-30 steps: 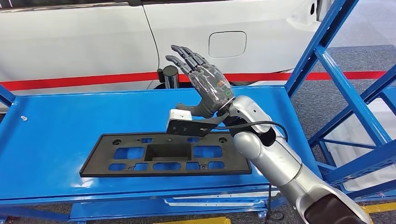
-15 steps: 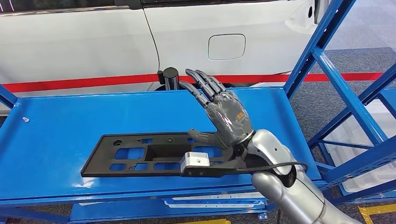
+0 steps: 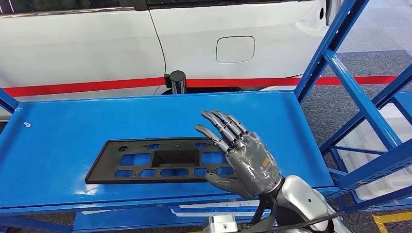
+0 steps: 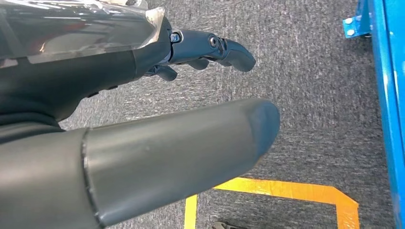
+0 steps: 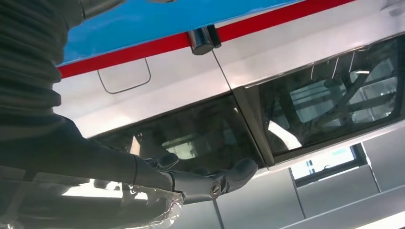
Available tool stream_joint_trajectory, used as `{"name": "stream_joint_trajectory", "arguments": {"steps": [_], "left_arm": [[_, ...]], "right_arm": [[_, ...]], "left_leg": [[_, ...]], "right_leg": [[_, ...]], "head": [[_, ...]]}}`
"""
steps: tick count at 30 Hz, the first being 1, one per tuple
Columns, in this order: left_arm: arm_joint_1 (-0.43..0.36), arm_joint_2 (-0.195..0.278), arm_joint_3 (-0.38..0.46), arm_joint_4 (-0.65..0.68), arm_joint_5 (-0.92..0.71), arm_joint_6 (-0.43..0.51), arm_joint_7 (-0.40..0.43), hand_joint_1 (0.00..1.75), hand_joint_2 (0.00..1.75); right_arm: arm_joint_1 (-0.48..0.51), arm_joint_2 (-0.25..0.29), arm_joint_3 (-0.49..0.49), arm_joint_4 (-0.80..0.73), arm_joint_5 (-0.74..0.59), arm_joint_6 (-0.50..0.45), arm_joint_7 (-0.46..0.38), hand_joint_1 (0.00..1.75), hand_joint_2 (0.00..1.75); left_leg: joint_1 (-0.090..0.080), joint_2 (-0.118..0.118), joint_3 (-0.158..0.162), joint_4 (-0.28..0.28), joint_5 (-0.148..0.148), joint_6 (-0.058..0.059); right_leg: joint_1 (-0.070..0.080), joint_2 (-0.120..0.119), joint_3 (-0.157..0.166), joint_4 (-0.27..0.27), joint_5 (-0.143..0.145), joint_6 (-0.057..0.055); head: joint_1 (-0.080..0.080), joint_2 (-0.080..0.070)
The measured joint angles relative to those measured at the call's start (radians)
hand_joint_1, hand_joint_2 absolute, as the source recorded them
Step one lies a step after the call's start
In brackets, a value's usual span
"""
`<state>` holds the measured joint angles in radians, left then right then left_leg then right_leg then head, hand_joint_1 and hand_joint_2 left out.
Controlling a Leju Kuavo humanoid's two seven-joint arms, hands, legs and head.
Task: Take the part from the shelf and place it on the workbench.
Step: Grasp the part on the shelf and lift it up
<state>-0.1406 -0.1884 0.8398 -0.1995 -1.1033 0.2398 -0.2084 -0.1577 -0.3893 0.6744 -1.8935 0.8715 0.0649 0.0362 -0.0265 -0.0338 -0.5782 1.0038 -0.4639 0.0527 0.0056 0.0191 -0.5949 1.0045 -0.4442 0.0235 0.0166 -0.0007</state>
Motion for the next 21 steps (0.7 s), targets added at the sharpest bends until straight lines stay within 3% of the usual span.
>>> {"name": "stream_joint_trajectory", "arguments": {"steps": [4, 9, 21], "left_arm": [[0.0, -0.001, -0.001, 0.0, -0.001, 0.0, 0.0, 0.0, 0.0], [-0.002, -0.004, -0.001, 0.0, 0.006, -0.002, 0.0, 0.0, 0.0], [0.003, -0.019, 0.0, 0.001, 0.032, 0.017, 0.033, 0.0, 0.0]], "right_arm": [[0.01, -0.004, 0.009, -0.006, 0.002, 0.012, 0.0, 0.0, 1.75], [-0.011, 0.007, 0.058, 0.046, -0.018, 0.092, 0.001, 0.0, 1.75], [-0.176, 0.156, 0.182, 0.431, -0.098, 0.09, -0.005, 0.0, 1.75]], "left_leg": [[0.0, 0.0, 0.001, 0.0, 0.0, 0.0], [0.0, 0.001, 0.002, 0.0, 0.0, 0.0], [0.0, 0.001, 0.004, 0.0, 0.0, 0.0]], "right_leg": [[0.0, 0.0, 0.001, 0.0, 0.0, 0.0], [0.0, 0.001, 0.002, 0.0, 0.0, 0.0], [0.0, 0.001, 0.004, 0.0, 0.0, 0.0]], "head": [[0.0, 0.0], [0.0, 0.0], [0.0, 0.0]]}}
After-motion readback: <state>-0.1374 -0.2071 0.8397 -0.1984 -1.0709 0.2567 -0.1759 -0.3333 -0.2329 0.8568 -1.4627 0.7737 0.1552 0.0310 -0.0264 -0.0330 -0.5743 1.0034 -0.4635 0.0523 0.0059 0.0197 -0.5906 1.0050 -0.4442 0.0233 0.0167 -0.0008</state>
